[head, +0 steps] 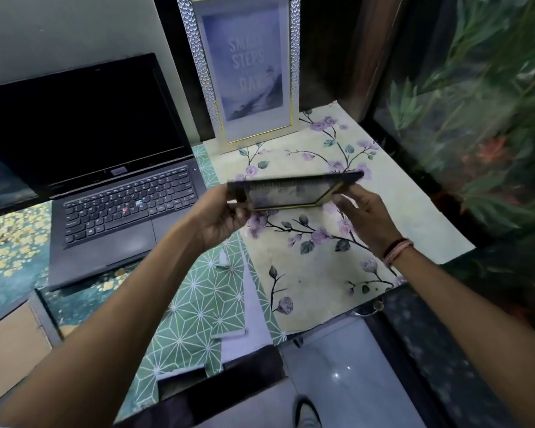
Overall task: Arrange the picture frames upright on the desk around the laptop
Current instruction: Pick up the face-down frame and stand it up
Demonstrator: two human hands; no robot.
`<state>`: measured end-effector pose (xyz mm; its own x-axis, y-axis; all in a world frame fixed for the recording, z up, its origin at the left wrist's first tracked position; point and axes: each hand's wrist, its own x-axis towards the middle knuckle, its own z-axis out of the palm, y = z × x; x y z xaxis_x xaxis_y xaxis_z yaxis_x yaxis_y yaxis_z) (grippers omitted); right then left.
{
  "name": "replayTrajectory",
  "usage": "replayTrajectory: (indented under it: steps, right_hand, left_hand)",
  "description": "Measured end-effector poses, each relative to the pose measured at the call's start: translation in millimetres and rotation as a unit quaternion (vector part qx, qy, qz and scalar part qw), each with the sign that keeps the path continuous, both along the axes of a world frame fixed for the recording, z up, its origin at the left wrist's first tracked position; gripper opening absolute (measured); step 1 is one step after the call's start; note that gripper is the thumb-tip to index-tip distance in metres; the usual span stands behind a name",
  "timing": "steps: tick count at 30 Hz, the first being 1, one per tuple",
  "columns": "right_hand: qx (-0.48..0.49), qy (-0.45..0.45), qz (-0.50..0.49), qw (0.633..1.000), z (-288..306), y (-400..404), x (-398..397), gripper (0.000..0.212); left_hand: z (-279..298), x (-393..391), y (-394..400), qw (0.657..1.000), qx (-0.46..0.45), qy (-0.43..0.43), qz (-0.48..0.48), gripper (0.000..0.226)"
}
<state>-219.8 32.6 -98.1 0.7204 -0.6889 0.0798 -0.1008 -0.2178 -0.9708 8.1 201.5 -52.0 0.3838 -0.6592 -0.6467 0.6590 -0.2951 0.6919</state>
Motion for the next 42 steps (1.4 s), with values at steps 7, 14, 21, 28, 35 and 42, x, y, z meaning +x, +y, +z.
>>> replayTrajectory:
  steps: [7, 14, 21, 28, 35, 42]
  right_hand:
    - [0.027, -0.017, -0.01, 0.999, -1, -24, 31, 0.032]
    - [0.007, 0.062, 0.005, 0.998, -29, -32, 43, 0.045]
    - [0.006, 0.061, -0.023, 0.998, -38, -34, 38, 0.031]
    - [-0.019, 0.072, 0.013, 0.997, -40, -30, 30, 0.033]
    - [-0.014, 0.056, 0.029, 0.998, -45, -19, 23, 0.037]
    - [0.007, 0.084, 0.027, 0.996, -49, -15, 18, 0.034]
  left_hand:
    - [-29, 16, -18, 0.958, 0.06, -0.276, -0.056, 0.081]
    - [-48, 10, -35, 0.961, -0.015, -0.274, -0.04, 0.09]
    - [-53, -1, -42, 0.966, -0.044, -0.254, -0.019, 0.076]
    - [-67, -16, -29, 0.968, -0.07, -0.241, 0.016, 0.058]
    - [-70, -25, -27, 0.97, -0.08, -0.226, 0.046, 0.06]
    - [-69, -30, -24, 0.972, -0.034, -0.224, 0.065, 0.066]
